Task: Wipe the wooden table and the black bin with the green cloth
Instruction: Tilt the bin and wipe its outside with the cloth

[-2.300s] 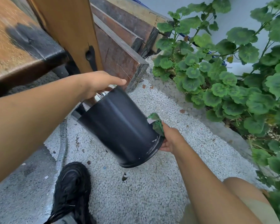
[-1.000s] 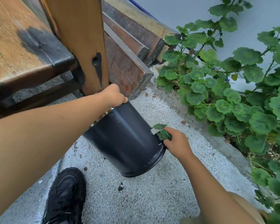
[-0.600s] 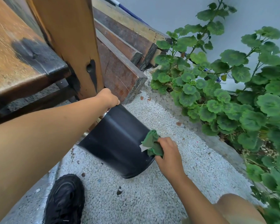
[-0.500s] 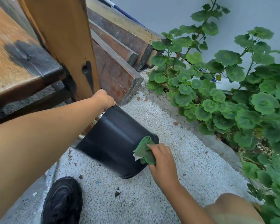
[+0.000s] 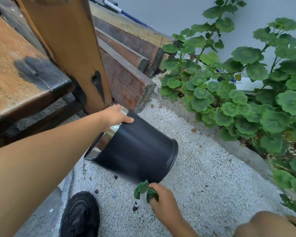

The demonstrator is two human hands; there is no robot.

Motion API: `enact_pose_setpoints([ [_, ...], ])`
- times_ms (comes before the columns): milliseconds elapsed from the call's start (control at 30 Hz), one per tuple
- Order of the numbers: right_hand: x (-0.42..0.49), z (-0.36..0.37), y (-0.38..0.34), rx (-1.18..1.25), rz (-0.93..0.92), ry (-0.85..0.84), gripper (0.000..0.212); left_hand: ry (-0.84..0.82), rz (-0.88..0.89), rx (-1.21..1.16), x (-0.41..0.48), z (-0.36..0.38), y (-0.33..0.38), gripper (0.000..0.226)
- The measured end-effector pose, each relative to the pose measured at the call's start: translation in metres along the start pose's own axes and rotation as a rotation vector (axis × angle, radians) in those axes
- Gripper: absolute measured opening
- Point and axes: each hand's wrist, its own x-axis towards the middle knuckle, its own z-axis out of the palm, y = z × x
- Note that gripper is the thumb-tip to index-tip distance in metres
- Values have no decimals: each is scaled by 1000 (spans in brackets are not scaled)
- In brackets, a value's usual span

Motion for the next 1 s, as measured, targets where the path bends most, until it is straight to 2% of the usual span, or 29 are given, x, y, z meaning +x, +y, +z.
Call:
enact_pose_setpoints([
  [33, 0, -3, -5, 138, 72, -44, 34, -51, 12, 4, 2, -6, -9, 114],
  [100, 0, -12, -13, 332, 157, -109, 32, -193, -23, 12, -3, -18, -23, 116],
  [133, 2, -19, -18, 397, 163, -123, 30, -284, -77, 28, -15, -23, -24, 103],
  [233, 9, -40, -35, 738, 164, -141, 39, -459, -70, 121, -52, -18, -20, 37],
  [367, 18, -73, -49, 1373, 170, -224, 42, -309, 98, 134, -71, 15, -11, 11],
  [433, 22, -87, -56, 1507, 126, -268, 66, -226, 164, 159, -67, 30, -11, 8],
  [500, 26, -103, -71, 1500, 55, -303, 88, -177, 214, 215, -66, 45, -7, 12],
  [600, 33, -124, -98, 1440, -56, -311, 90, -106, 272, 359, -63, 61, 9, 13],
  [667, 37, -139, -120, 1347, -130, -267, 76, -34, 382, 547, -65, 69, 20, 11],
  [767, 51, -160, -146, 1167, -169, -130, 38, 80, 465, 748, -71, 81, 17, 6],
  [900, 93, -165, -151, 745, -84, -13, 28, 97, 350, 1016, -72, 100, -15, 20],
  [967, 115, -154, -149, 528, -40, 71, 16, 82, 330, 1090, -70, 110, -26, 25],
  [1000, 123, -146, -148, 399, -21, 116, 18, 69, 323, 1109, -69, 115, -28, 27],
])
